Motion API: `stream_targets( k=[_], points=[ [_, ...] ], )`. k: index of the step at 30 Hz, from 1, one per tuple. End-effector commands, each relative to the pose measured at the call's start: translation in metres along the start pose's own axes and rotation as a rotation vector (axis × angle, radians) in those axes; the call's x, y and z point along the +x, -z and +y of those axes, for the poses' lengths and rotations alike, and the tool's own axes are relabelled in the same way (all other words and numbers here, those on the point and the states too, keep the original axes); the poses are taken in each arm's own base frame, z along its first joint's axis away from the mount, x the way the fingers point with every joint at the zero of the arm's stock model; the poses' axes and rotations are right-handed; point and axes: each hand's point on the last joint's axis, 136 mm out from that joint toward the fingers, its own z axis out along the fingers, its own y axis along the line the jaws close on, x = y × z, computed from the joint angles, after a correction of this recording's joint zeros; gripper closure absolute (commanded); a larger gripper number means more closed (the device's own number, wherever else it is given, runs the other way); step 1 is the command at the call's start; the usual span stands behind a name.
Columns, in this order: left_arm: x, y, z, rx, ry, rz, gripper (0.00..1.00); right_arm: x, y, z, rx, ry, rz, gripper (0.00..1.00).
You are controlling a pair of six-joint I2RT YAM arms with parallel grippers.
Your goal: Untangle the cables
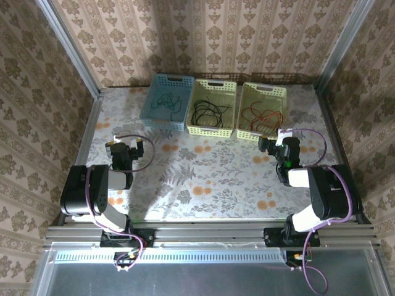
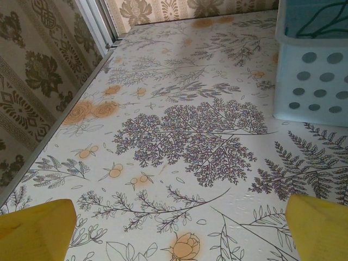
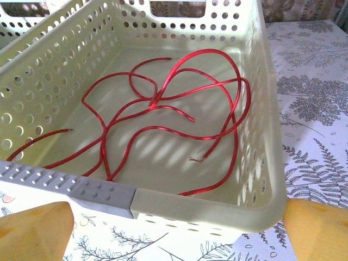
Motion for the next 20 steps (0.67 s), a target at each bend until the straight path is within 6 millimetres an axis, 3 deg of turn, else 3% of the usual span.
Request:
stream_targets(
  k=[1,20],
  points=[
    [-0.0131,-0.0026,0.0002,0.002,0.024,-0.040,0.00,-0.0050,-0.0039,0.0040,-0.014,0.021,-0.005,0.00],
    [-0.0127,-0.0026,-0.0001,0.003,0.023,-0.039,0.00,-0.0045,-0.0039,0.0040,-0.018,0.019,-0.004,0.00]
  ],
)
